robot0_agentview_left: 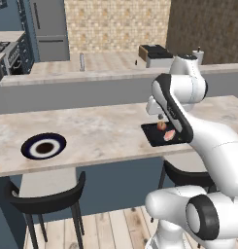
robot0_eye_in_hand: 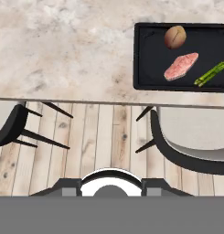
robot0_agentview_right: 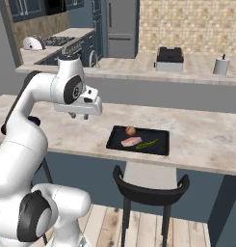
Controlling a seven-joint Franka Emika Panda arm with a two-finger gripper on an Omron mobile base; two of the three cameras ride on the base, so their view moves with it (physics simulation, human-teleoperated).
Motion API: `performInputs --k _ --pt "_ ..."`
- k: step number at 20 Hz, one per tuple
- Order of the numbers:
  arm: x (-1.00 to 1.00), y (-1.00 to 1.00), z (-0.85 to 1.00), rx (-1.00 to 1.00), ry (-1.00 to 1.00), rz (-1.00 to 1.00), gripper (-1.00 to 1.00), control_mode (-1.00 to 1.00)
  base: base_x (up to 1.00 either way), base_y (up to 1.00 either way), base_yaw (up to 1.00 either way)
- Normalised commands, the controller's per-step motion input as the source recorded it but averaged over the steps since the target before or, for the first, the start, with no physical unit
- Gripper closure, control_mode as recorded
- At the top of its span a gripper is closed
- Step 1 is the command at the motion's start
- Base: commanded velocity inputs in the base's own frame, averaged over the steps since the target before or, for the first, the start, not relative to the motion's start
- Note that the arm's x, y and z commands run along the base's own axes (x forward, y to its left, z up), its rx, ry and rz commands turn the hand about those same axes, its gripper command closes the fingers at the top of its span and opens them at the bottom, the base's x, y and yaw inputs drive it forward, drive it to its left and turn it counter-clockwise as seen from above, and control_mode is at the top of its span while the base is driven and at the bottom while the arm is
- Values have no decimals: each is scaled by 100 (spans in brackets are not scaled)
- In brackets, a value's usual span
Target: Create a steak meal by picking up the steak and asparagus from the tray and placing them on the plate. Leave the peach on the tray.
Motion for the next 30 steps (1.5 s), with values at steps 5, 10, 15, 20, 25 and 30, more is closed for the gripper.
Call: performInputs --k 5,10,15,20,25,30 --pt "-14 0 -11 0 0 0 -100 -100 0 0 0" --pt "-46 0 -33 0 -3 0 -100 -100 0 0 0" --pt "-35 0 -35 0 0 0 -100 -100 0 0 0" --pt "-17 0 -13 0 0 0 -100 -100 0 0 0" --pt "0 0 0 0 0 0 -100 -100 0 0 0" --pt "-18 17 -5 -1 -1 0 -100 -100 0 0 0"
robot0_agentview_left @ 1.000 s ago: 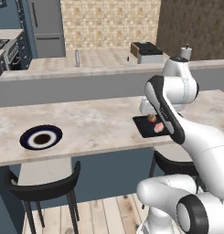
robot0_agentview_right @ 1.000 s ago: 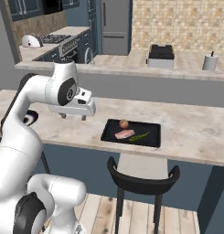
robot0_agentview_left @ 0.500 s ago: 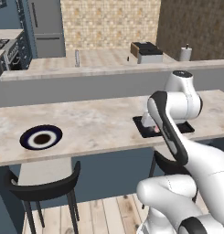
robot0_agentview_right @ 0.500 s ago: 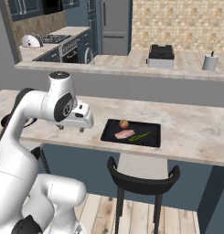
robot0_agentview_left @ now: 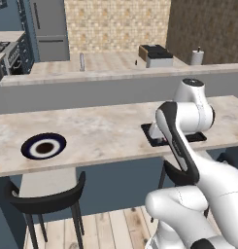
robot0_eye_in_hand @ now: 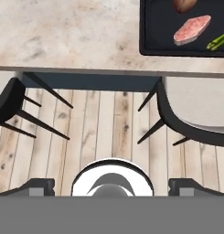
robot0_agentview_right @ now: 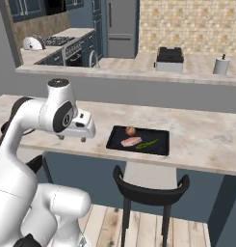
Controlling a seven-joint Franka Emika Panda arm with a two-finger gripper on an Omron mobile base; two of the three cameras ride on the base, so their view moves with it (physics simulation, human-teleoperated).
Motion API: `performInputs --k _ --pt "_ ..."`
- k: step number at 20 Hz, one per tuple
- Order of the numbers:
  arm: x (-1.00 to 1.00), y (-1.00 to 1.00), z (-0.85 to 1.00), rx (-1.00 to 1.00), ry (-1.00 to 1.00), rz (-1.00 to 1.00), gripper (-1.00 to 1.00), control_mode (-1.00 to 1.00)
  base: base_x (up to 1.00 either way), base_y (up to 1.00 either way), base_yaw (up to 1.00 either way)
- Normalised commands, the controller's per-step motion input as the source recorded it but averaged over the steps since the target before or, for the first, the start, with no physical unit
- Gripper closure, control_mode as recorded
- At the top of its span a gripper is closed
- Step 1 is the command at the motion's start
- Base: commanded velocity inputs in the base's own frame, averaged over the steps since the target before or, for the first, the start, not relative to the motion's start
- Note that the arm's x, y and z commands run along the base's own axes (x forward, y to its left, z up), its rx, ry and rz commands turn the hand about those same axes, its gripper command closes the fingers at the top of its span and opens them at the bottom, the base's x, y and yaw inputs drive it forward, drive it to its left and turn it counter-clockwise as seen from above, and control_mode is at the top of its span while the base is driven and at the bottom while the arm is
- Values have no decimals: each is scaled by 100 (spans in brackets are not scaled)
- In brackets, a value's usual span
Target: Create a steak meal by picking up the steak and asparagus from the tray and placing them on the plate. Leave the peach on the tray.
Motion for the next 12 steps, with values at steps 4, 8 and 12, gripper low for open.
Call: performInputs --k 4,8,12 --pt "0 0 0 0 0 0 -100 100 -15 24 0" --pt "0 0 0 0 0 0 -100 100 -25 35 0" --pt "0 0 0 0 0 0 -100 100 -29 44 0"
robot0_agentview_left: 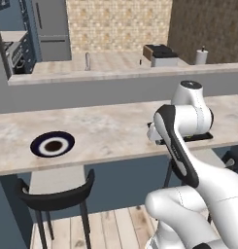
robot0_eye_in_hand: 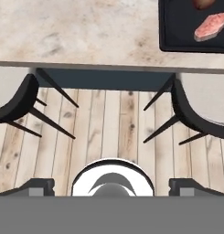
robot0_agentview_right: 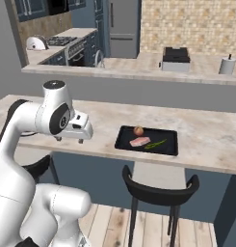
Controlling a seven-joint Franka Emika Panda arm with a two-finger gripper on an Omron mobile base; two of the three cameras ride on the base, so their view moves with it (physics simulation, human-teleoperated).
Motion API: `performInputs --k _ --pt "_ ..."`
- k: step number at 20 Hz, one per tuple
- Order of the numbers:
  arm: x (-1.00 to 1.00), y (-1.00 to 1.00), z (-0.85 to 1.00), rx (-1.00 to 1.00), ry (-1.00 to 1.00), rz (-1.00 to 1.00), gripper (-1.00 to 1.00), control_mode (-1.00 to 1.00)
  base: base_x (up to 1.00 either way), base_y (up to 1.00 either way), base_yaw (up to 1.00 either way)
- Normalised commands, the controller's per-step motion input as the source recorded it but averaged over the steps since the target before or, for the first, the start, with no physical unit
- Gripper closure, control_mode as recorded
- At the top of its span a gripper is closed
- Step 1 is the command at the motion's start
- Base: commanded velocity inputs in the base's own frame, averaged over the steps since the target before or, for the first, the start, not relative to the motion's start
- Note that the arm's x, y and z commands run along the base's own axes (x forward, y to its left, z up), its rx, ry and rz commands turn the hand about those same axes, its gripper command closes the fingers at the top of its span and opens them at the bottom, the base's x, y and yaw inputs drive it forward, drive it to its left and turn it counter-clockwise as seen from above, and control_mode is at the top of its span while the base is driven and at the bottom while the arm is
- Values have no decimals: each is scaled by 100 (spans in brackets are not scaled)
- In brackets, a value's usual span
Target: Create a steak meal by picking up the steak and asparagus from the tray and placing them on the plate. Leave the peach on the tray.
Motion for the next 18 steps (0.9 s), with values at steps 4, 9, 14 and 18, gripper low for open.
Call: performInputs --k 4,9,14,18 --pt "0 0 0 0 0 0 -100 100 -26 45 0" --pt "0 0 0 0 0 0 -100 100 -6 40 0" --pt "0 0 0 0 0 0 -100 100 13 12 0" --pt "0 0 0 0 0 0 -100 100 36 14 0"
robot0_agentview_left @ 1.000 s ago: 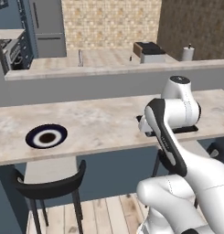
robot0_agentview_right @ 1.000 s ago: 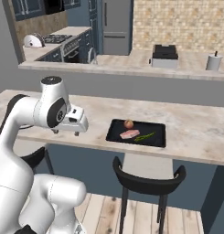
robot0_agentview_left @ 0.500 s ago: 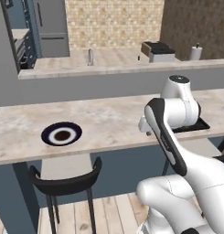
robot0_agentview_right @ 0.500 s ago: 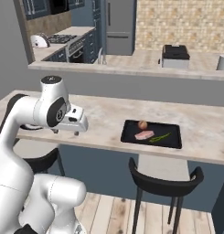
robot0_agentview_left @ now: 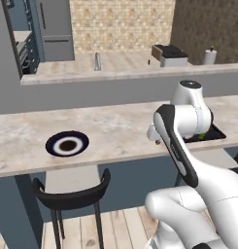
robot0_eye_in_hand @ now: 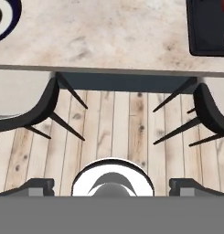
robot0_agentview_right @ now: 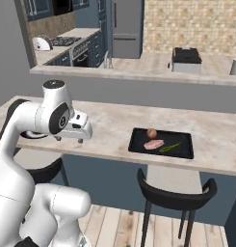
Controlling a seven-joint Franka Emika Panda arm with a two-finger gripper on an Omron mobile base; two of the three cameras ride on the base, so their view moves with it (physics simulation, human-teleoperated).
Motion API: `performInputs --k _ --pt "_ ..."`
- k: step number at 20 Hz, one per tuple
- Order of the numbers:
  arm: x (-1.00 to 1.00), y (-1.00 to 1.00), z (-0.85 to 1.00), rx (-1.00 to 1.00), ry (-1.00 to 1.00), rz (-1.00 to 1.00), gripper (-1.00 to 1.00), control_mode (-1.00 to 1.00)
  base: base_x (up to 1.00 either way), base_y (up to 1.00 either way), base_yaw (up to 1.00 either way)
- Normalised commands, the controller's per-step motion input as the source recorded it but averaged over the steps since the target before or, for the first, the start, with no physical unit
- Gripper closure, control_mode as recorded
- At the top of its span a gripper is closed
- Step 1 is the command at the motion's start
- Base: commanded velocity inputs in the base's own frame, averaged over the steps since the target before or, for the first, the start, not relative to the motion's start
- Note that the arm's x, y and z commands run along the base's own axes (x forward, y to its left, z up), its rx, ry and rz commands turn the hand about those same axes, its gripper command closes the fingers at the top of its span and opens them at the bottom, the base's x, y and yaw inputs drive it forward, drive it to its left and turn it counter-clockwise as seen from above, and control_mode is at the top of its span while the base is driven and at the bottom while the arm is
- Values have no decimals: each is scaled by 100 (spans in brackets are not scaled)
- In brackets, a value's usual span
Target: Create a steak meal by picking up the steak and asparagus from the tray and placing them on the plate. Leave the peach on the tray.
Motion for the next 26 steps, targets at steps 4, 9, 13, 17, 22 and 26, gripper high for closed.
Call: performInputs --k 4,9,13,17,22,26 --pt "0 0 0 0 0 0 -100 100 51 30 0" --pt "0 0 0 0 0 0 -100 100 58 36 0" --pt "0 0 0 0 0 0 -100 100 51 37 0" --pt "0 0 0 0 0 0 -100 100 35 12 0" --pt "0 0 0 0 0 0 -100 100 50 0 -3" --pt "0 0 0 0 0 0 -100 100 62 -1 -1"
